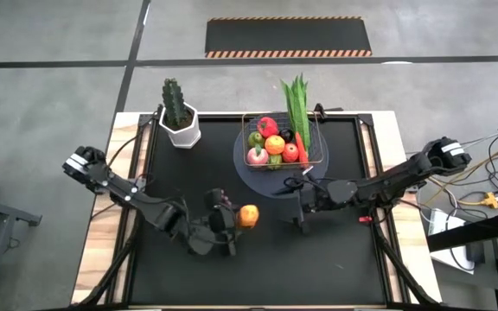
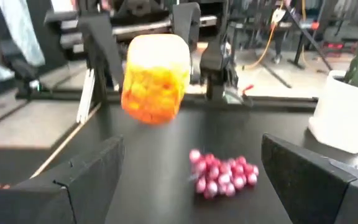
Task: Build produce basket
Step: Put the orange potato into the gold wire basket
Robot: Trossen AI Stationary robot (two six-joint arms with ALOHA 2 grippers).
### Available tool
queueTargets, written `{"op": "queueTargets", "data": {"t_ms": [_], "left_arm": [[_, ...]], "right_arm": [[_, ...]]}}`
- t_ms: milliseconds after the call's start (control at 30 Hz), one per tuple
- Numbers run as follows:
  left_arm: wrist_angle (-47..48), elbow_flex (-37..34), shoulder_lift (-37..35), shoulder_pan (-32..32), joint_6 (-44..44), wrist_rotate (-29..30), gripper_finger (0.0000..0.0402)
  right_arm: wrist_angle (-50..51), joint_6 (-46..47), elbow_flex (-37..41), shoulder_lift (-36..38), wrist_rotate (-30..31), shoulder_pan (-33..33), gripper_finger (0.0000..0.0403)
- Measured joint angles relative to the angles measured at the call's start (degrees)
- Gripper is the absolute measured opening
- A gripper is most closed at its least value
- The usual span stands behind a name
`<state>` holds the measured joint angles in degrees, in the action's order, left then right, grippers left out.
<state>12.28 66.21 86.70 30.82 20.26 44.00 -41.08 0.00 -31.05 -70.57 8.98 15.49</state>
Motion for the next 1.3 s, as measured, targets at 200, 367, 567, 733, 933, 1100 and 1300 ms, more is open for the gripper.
{"op": "queueTargets", "data": {"t_ms": [200,367,567,733,933,1100,1300], "left_arm": [[-9.5,-0.1,1.7,-2.7,-15.8,-1.6,0.0228],[-11.6,-0.1,3.4,-4.9,-19.1,-1.5,0.0228],[-14.8,-0.1,5.9,-7.4,-19.3,-1.5,0.0228],[-15.0,-0.1,5.9,-7.9,-19.2,-1.5,0.0228],[-15.2,-0.1,5.9,-7.9,-19.2,-1.7,0.0228],[-15.0,-0.1,5.9,-7.8,-19.3,-2.0,0.0233],[-14.9,-0.1,5.9,-7.9,-19.1,-1.9,0.0265]], "right_arm": [[-8.9,0.2,-0.7,-3.4,0.0,0.0,0.0359],[-12.6,-1.9,-2.3,-5.5,-0.1,0.0,0.0359],[-12.9,-3.8,-4.3,-7.8,-0.4,0.0,0.0359],[-14.1,-4.5,-4.6,-9.0,0.3,-0.1,0.0347],[-14.1,-4.7,-4.7,-8.6,0.6,-0.1,0.0282],[-13.6,-5.3,-4.7,-8.5,0.6,-0.2,0.0204],[-13.2,-5.6,-4.7,-8.5,0.5,-0.2,0.0171]]}}
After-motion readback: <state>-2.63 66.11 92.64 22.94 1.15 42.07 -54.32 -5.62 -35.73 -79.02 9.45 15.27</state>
